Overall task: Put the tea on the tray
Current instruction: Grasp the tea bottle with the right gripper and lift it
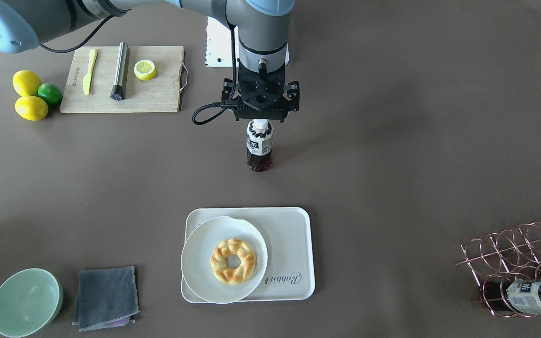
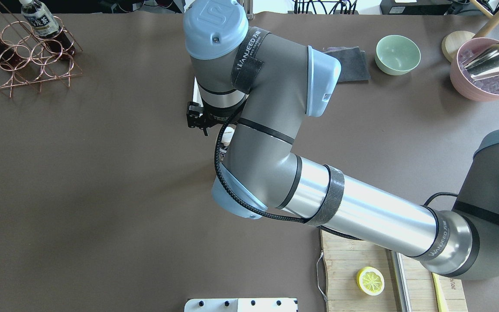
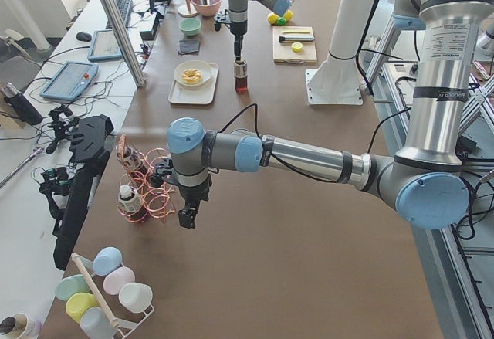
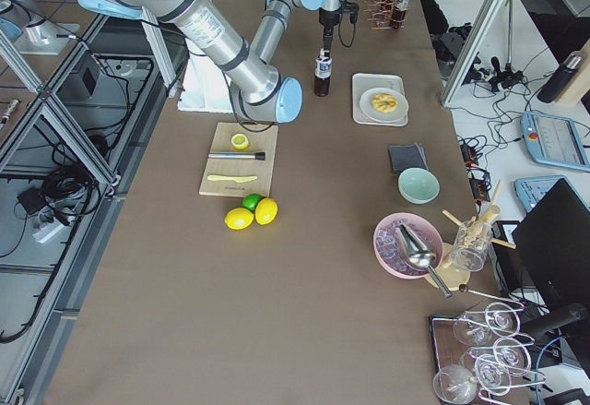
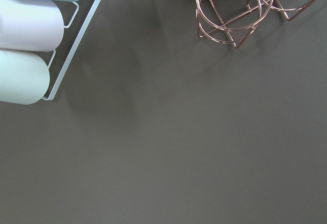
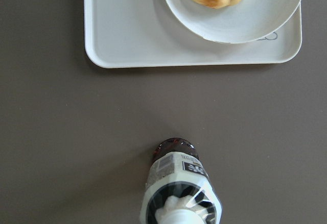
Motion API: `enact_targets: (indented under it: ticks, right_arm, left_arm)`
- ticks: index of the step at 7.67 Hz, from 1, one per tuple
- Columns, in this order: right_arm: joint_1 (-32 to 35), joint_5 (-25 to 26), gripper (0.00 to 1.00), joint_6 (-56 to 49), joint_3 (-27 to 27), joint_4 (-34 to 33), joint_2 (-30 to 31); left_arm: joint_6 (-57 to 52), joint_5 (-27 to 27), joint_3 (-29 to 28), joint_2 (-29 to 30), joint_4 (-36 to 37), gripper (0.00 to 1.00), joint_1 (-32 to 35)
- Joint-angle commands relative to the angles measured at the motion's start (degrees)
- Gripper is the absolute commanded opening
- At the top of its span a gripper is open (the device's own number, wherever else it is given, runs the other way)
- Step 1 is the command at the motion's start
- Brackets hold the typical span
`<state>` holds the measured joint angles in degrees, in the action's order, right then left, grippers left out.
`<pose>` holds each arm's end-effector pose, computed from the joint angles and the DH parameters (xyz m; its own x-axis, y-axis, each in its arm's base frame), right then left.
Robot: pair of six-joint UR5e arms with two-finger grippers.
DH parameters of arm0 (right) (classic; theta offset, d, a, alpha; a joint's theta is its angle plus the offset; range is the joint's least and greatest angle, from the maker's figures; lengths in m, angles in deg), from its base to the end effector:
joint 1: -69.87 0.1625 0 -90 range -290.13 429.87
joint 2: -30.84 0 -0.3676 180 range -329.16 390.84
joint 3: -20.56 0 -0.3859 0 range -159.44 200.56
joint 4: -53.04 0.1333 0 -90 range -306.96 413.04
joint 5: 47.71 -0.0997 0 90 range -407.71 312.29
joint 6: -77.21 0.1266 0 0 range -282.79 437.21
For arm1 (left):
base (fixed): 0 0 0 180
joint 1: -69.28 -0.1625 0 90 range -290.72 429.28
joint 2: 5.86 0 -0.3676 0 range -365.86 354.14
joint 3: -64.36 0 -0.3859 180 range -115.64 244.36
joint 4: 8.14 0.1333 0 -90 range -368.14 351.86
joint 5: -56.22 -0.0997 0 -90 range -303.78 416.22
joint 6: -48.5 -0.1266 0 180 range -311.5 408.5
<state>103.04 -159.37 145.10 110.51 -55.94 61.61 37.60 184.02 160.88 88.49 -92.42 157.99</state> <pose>-0.5098 -0.4367 0.0447 0.7087 0.0453 0.7041 -0.0457 0.9988 -0.0182 -0.0441 -0.5163 0.5469 0.7702 0.2598 -0.5824 -0.1712 0.9640 0.2036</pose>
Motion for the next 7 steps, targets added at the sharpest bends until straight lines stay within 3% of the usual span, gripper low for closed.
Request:
enact_targets:
  ticks: [1, 2, 3, 7]
  right_arm:
    - [-0.65, 0.21, 0.47, 0.4, 0.05, -0.01, 0.08]
    - [-0.22, 0.22, 0.16, 0.31, -0.04, 0.08, -0.01]
    - [0.31, 0.13, 0.0, 0.05, -0.13, 0.08, -0.01]
    - [2.58, 0.05, 0.0, 0.22, -0.22, -0.7, -1.49]
  left_arm:
    - [0.0, -0.09, -0.2, 0.13, 0.08, 0.97, 0.05]
    - [0.0, -0.09, -0.2, 0.13, 0.08, 0.97, 0.14]
    - [0.0, -0.18, -0.2, 0.13, -0.01, 0.97, 0.14]
    - [-0.08, -2.64, -0.37, 0.74, -0.19, 0.97, 0.05]
